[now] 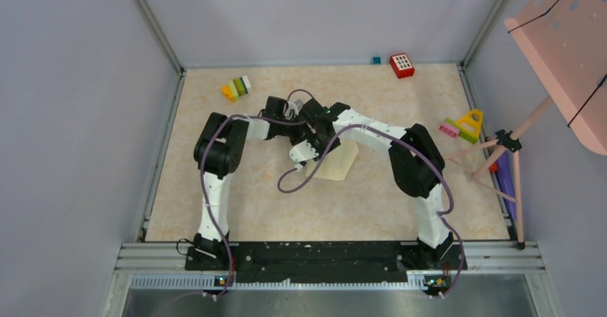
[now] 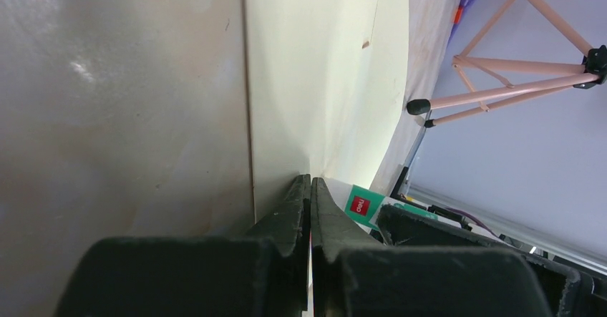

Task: Place the letter into the envelope and seal it
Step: Paint the envelope at the center of the board.

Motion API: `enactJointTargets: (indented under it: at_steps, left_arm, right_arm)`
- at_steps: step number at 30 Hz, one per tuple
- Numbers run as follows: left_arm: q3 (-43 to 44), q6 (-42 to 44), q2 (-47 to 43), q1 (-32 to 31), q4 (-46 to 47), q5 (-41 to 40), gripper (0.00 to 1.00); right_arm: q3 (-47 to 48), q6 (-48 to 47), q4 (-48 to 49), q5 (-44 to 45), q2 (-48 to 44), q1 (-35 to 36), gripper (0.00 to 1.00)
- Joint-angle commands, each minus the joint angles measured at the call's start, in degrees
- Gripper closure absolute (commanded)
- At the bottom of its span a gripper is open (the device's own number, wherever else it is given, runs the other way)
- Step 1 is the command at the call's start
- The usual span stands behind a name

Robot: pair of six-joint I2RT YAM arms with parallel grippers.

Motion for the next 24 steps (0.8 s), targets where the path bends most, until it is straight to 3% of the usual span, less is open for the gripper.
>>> enactJointTargets:
  at_steps: [1, 15, 24]
  left_arm:
    - [-0.4, 4.0, 0.9, 0.4, -3.9, -10.0, 1.0]
    - [-0.3, 4.2, 1.0, 0.3, -4.2, -10.1, 1.0]
    - [-0.3, 4.2, 0.9, 0.4, -4.3, -10.4, 1.0]
  right_arm:
    - [-0.2, -0.9, 3.1, 2.8, 1.5, -1.1, 1.0]
    - [1.9, -3.1, -7.4, -4.2, -0.2, 0.3, 1.0]
    - [1.6, -2.9, -8.8, -5.2, -0.7, 1.5, 1.0]
